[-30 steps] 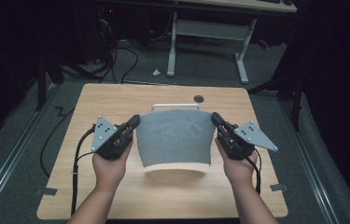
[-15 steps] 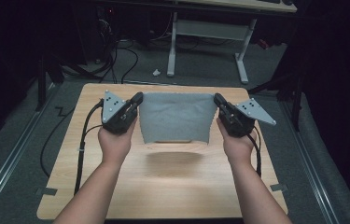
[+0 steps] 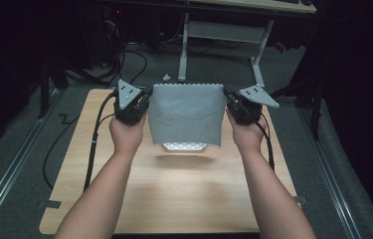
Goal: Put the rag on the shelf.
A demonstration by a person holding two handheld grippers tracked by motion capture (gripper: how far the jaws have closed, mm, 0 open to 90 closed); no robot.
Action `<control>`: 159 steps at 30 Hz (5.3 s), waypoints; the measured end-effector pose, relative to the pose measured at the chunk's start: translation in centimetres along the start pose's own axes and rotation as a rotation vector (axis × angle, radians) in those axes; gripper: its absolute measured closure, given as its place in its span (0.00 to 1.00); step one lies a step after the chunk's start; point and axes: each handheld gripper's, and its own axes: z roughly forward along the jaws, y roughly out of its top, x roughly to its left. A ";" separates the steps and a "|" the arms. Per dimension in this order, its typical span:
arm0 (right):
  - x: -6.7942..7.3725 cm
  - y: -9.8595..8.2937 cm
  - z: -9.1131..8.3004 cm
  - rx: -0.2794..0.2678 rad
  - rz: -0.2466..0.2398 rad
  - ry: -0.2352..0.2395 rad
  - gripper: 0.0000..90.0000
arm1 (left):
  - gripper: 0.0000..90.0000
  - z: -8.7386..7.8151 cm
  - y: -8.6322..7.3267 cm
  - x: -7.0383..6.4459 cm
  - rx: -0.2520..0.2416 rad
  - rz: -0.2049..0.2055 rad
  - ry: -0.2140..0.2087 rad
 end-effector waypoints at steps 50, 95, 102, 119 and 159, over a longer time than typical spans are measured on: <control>0.0 -10.0 3.7 0.264 -0.009 0.082 0.99 | 0.99 2.9 -10.6 -0.5 0.256 -0.053 -0.151; -0.4 -12.8 3.6 0.332 0.034 0.064 0.90 | 0.80 2.0 -12.9 0.2 0.291 -0.123 -0.134; -1.2 -12.1 2.8 0.300 0.034 0.053 0.87 | 0.76 1.0 -12.6 0.9 0.279 -0.114 -0.113; -3.0 -11.5 1.0 0.283 0.034 0.010 0.84 | 0.76 -1.0 -12.2 3.3 0.270 -0.123 -0.066; 7.8 -18.1 -13.5 0.343 -0.039 0.153 0.59 | 0.56 -13.4 -18.9 -10.4 0.476 0.032 -0.422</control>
